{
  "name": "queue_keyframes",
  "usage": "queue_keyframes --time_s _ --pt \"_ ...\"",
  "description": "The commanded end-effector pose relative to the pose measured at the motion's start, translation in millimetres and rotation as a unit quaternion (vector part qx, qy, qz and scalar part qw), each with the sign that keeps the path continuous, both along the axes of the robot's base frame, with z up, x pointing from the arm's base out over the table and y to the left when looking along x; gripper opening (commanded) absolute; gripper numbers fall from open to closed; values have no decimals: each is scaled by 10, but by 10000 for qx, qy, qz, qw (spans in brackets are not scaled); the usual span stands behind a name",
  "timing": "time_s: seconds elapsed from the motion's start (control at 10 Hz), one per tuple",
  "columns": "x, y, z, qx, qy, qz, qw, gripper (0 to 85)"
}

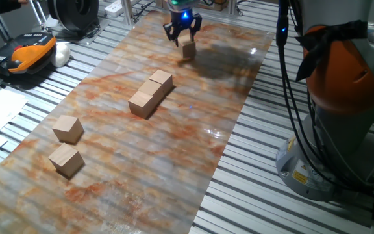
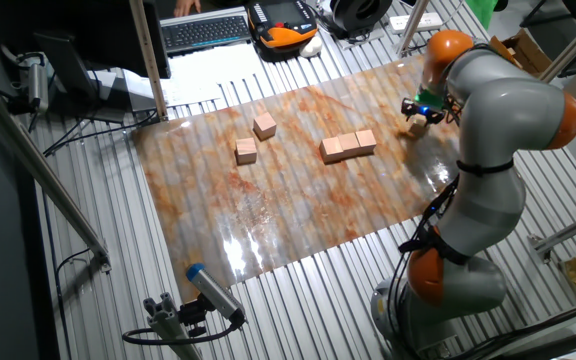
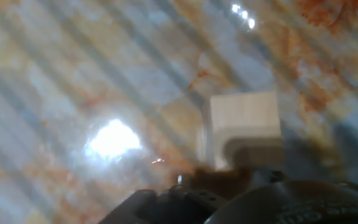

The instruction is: Stack the blocks into a pyramid shape

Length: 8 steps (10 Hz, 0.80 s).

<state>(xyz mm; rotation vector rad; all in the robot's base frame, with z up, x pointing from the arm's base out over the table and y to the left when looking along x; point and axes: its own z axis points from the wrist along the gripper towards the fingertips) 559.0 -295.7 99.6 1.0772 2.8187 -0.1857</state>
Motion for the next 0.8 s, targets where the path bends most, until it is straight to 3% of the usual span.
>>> queue_keyframes --time_s 0.0,0.2,0.3,0.7 --pt "13 -66 3 38 -30 -35 10000 680" --pt "31 -178 23 443 -70 -308 9985 680" --pt "38 -196 29 499 -72 -443 9977 680" --pt "74 -345 -56 495 -37 -316 9983 680"
